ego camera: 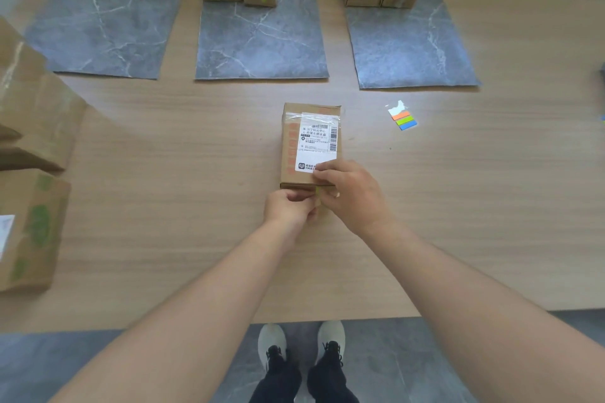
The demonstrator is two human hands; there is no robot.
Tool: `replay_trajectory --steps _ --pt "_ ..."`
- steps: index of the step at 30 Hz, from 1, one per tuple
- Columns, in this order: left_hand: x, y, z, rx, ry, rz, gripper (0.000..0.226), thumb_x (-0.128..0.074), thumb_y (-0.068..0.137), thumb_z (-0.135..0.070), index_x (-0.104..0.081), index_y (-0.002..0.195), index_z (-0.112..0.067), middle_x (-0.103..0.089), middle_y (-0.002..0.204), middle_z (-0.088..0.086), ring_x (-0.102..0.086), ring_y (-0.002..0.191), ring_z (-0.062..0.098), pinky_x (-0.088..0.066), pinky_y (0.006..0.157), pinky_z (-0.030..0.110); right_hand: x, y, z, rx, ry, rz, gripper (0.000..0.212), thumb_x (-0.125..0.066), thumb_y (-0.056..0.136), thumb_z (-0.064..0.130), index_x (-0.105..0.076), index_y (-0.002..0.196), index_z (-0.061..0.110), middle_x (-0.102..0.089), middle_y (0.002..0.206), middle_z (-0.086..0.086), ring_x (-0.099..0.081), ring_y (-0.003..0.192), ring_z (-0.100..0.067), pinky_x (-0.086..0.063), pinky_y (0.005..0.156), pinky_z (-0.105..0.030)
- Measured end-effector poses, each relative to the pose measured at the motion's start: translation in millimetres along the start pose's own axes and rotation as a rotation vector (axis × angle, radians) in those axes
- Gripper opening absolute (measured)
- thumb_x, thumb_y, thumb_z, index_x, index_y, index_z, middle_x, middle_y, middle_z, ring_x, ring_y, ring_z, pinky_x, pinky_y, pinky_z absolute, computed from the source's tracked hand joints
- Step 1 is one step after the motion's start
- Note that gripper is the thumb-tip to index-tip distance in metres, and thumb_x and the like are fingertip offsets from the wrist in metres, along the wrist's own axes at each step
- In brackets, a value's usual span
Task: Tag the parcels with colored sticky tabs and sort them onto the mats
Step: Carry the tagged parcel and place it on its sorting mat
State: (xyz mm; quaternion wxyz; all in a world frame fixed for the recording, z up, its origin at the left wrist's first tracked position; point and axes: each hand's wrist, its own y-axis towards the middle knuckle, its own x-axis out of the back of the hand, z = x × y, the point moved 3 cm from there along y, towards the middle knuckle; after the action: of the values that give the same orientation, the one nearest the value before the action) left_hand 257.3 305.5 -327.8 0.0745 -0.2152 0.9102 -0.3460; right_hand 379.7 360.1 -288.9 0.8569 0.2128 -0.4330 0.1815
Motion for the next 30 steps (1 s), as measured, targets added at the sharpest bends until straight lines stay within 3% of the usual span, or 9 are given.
replay_trajectory --steps 4,8,11,17,21,23,26,28,30 --pt "1 2 2 0.003 -0.008 0.019 0.011 -0.072 0.087 0.000 -0.074 0.080 -0.008 -0.071 0.080 0.011 -0.060 0.064 0.024 -0.059 0.079 0.043 -5 2 -3 0.015 -0.020 -0.069 0.018 -0.084 0.074 0.006 -0.081 0.091 0.009 -0.076 0.102 -0.003 -0.069 0.091 -0.032 -0.055 0.067 -0.034" --pt "3 3 2 0.019 -0.007 0.032 0.012 -0.075 0.085 -0.003 -0.076 0.076 -0.011 -0.071 0.074 0.009 -0.060 0.065 0.025 -0.059 0.085 0.050 -9 4 -1 0.051 -0.076 -0.133 0.011 -0.083 0.075 0.006 -0.078 0.083 0.010 -0.075 0.093 -0.001 -0.067 0.084 -0.031 -0.052 0.058 -0.028" --pt "14 5 0 0.044 0.031 -0.005 0.011 -0.072 0.084 -0.003 -0.075 0.075 -0.009 -0.072 0.072 0.009 -0.063 0.064 0.024 -0.060 0.085 0.051 -15 5 -3 0.058 -0.142 -0.158 0.021 -0.085 0.068 0.002 -0.071 0.082 0.009 -0.069 0.086 -0.001 -0.060 0.079 -0.029 -0.051 0.051 -0.034" --pt "58 7 -16 0.067 0.035 -0.206 0.017 -0.051 0.089 -0.006 -0.064 0.079 -0.009 -0.069 0.077 0.012 -0.068 0.071 0.026 -0.061 0.083 0.046 -28 -2 -1 0.101 -0.223 -0.240 0.035 -0.070 0.059 -0.015 -0.060 0.083 0.009 -0.057 0.084 -0.004 -0.043 0.080 -0.025 -0.045 0.065 -0.036" --pt "58 5 -41 0.006 -0.053 -0.149 0.024 -0.043 0.099 -0.021 -0.064 0.105 -0.011 -0.064 0.104 0.014 -0.060 0.092 0.026 -0.054 0.086 0.040 -24 -1 0 0.088 -0.114 -0.197 0.028 -0.084 0.065 0.003 -0.064 0.083 0.009 -0.061 0.090 -0.003 -0.046 0.085 -0.020 -0.048 0.074 -0.032" --pt "50 1 -50 -0.027 -0.038 -0.095 0.034 -0.043 0.100 -0.032 -0.064 0.120 -0.015 -0.064 0.122 0.008 -0.059 0.111 0.022 -0.049 0.099 0.042 -10 2 5 -0.022 0.101 -0.262 0.016 -0.082 0.079 0.018 -0.070 0.088 0.010 -0.063 0.099 -0.002 -0.055 0.090 -0.015 -0.047 0.081 -0.023" --pt "37 -4 -55 -0.064 -0.066 -0.005 0.043 -0.036 0.103 -0.038 -0.061 0.133 -0.020 -0.062 0.133 -0.001 -0.054 0.127 0.016 -0.041 0.111 0.041 10 4 2 -0.501 0.364 -0.454 0.018 -0.060 0.094 0.025 -0.072 0.103 0.014 -0.063 0.106 0.005 -0.057 0.100 -0.010 -0.046 0.088 -0.024" --pt "30 -5 -56 -0.071 -0.079 0.043 0.045 -0.031 0.105 -0.039 -0.060 0.135 -0.021 -0.064 0.133 -0.005 -0.055 0.127 0.014 -0.041 0.111 0.037 10 5 3 -0.866 0.636 -0.303 0.025 -0.049 0.099 0.030 -0.068 0.091 0.016 -0.061 0.087 0.010 -0.054 0.085 -0.013 -0.043 0.074 -0.028" --pt "25 -6 -55 -0.068 -0.084 0.067 0.042 -0.029 0.106 -0.039 -0.066 0.119 -0.024 -0.071 0.113 -0.013 -0.061 0.115 0.011 -0.046 0.096 0.028 5 6 6 -1.019 0.796 -0.141 0.032 -0.043 0.100 0.033 -0.067 0.082 0.021 -0.063 0.079 0.012 -0.051 0.073 -0.012 -0.039 0.066 -0.029"
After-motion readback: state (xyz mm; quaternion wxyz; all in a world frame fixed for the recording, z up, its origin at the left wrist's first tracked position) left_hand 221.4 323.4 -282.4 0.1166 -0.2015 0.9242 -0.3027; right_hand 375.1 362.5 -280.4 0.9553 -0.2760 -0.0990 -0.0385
